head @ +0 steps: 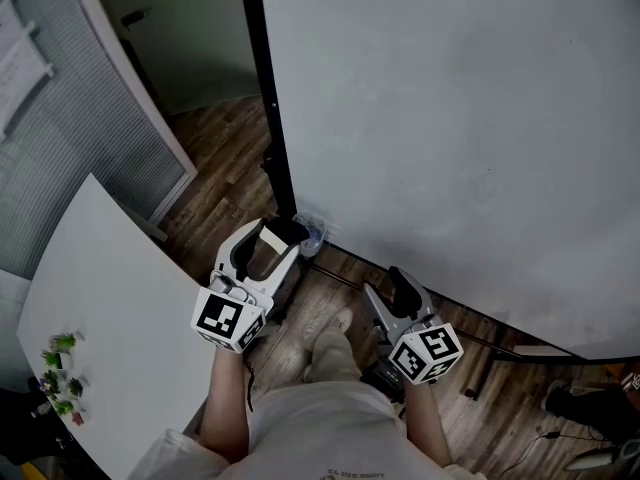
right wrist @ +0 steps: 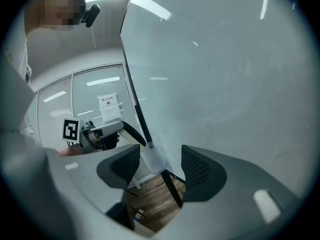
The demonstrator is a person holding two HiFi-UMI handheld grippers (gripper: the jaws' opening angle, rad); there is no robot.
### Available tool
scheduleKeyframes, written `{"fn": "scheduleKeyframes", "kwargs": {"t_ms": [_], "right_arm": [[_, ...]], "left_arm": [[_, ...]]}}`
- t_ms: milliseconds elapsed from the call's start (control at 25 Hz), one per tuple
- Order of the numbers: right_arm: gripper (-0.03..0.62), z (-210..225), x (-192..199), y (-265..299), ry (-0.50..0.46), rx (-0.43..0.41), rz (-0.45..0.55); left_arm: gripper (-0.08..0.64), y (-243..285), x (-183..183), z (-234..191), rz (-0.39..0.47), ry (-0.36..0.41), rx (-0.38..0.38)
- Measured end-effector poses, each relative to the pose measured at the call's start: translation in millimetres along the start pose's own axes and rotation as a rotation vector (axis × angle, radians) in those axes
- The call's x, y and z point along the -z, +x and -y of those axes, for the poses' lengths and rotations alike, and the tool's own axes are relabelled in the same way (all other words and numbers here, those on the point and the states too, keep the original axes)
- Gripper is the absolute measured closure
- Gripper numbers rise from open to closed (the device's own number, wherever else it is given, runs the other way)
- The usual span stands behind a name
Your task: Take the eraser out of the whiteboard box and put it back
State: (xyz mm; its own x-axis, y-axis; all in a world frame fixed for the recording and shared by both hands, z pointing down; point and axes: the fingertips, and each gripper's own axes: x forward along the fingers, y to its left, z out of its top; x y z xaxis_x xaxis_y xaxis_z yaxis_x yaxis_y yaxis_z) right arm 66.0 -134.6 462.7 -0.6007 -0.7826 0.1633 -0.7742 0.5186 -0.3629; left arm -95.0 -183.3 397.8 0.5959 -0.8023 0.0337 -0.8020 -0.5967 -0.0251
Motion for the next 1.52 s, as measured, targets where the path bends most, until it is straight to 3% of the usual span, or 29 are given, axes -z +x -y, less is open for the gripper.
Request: {"fn": "scheduleKeyframes", "kwargs": {"t_ms": [1520], "right_arm": [[0.337, 12.0, 7.6, -2.0, 0.021, 0.033, -0.005]], "left_arm": [[0.299, 13.9, 20.3, 5.6, -0.052, 0.006, 0.052]]}}
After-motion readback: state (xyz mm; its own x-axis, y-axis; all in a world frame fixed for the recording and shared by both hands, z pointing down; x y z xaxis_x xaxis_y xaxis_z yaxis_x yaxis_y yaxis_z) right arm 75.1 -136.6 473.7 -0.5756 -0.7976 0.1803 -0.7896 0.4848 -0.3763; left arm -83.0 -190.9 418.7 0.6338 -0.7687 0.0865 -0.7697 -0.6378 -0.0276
